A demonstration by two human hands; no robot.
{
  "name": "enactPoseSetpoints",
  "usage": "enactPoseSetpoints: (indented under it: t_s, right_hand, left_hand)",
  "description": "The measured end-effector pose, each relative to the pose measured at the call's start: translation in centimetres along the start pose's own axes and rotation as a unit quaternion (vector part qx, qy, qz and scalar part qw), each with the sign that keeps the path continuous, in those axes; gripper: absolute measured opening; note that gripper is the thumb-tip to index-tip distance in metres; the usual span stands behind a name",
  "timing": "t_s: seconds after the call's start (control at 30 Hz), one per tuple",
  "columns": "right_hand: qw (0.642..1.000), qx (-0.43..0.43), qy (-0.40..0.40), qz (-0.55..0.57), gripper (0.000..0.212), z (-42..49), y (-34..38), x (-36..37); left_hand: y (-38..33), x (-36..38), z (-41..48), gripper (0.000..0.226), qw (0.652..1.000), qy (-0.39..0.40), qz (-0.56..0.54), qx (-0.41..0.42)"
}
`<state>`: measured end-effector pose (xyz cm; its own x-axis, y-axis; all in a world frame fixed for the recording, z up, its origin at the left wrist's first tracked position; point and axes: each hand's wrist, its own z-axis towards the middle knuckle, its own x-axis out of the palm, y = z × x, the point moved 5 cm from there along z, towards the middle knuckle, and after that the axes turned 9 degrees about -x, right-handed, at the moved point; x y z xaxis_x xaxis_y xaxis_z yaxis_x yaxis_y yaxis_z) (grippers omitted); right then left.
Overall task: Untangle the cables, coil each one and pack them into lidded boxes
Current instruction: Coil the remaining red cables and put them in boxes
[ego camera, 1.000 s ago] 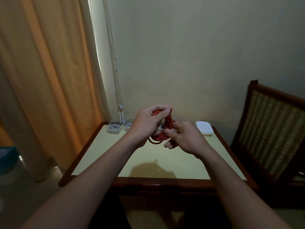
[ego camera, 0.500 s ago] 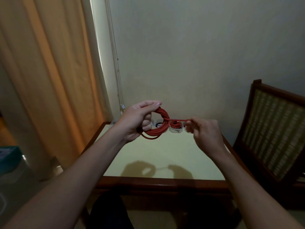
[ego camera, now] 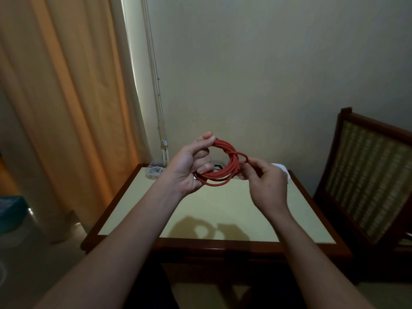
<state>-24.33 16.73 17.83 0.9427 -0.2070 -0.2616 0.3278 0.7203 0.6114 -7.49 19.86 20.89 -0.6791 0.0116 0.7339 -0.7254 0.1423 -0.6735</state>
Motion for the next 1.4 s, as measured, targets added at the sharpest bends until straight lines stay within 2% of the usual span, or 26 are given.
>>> enactPoseSetpoints:
  t_s: [0.03, 0.1, 0.2, 0.27, 0.33, 0.4, 0.57, 0.77, 0.87, 0.97, 1.07, 1.1, 1.13, 1.2, 1.23, 1.33, 1.4]
  right_hand:
    - [0.995, 0.063, -0.015, 0.080, 0.014, -0.3, -0.2, 0.6]
    - [0.957, 0.162, -0.058, 0.232, 0.013, -0.9, -0.4, 1.8]
    - [0.869, 0.260, -0.099, 0.410, 0.020, -1.2, -0.2, 3.3]
    - [0.820, 0.292, -0.091, 0.484, 0.018, -1.2, 0.1, 3.6]
    - [0.793, 0.305, -0.056, 0.525, 0.018, -1.2, 0.6, 3.6]
    - [0.781, 0.315, -0.024, 0.538, 0.023, -1.4, 0.9, 3.7]
    - [0.760, 0.339, -0.021, 0.555, 0.022, -1.6, 0.9, 3.8]
    - [0.795, 0.351, 0.058, 0.492, 0.033, -2.0, 0.9, 4.0]
    - [0.797, 0.350, 0.072, 0.487, 0.035, -2.0, 1.7, 4.1]
    - [0.769, 0.352, 0.087, 0.526, 0.034, -1.9, 2.6, 4.5]
    - [0.719, 0.370, 0.088, 0.581, 0.030, -2.0, 2.8, 5.1]
    - [0.719, 0.376, 0.088, 0.577, 0.034, -2.1, 2.8, 5.3]
    - [0.741, 0.376, 0.087, 0.549, 0.035, -2.0, 2.6, 5.5]
    - [0.802, 0.376, 0.080, 0.458, 0.024, -1.8, 1.9, 5.4]
    - [0.818, 0.379, 0.081, 0.424, 0.018, -1.8, 1.4, 5.4]
    - [0.830, 0.391, 0.136, 0.374, 0.013, -1.7, -0.2, 5.0]
    - [0.842, 0.386, 0.182, 0.331, 0.011, -1.9, -0.9, 4.8]
  left_hand:
    - [0.2, 0.1, 0.1, 0.015, 1.000, 0.003, -0.011, -0.003]
    - [0.7, 0.2, 0.2, 0.015, 0.999, 0.009, -0.040, -0.012]
    - [1.1, 0.5, 0.3, 0.014, 0.997, 0.015, -0.069, -0.013]
    - [1.0, 0.7, 0.3, 0.014, 0.998, 0.016, -0.068, -0.007]
    - [0.7, 0.8, 0.2, 0.015, 0.998, 0.012, -0.058, 0.000]
    - [0.5, 0.8, 0.1, 0.016, 0.999, 0.007, -0.047, 0.003]
    - [0.8, 0.6, 0.3, 0.013, 0.999, 0.013, -0.052, -0.009]
    - [0.8, 0.5, 0.5, 0.013, 0.999, 0.015, -0.044, -0.011]
    - [1.0, 0.7, 0.5, 0.014, 0.999, 0.018, -0.036, -0.007]
    - [0.8, 0.6, 0.9, 0.008, 1.000, 0.009, -0.010, 0.019]
    - [0.3, 0.0, 1.8, 0.010, 0.991, -0.042, 0.091, 0.087]
    - [0.4, -0.2, 2.0, 0.015, 0.985, -0.060, 0.122, 0.105]
    - [0.6, -0.4, 2.1, 0.019, 0.980, -0.071, 0.145, 0.113]
    - [1.3, -0.8, 2.3, 0.025, 0.973, -0.075, 0.191, 0.105]
    - [1.6, -1.0, 2.3, 0.025, 0.969, -0.069, 0.218, 0.090]
    - [2.4, -1.6, 2.5, 0.022, 0.957, -0.030, 0.287, 0.016]
    - [2.6, -2.1, 2.7, 0.021, 0.955, -0.026, 0.294, -0.033]
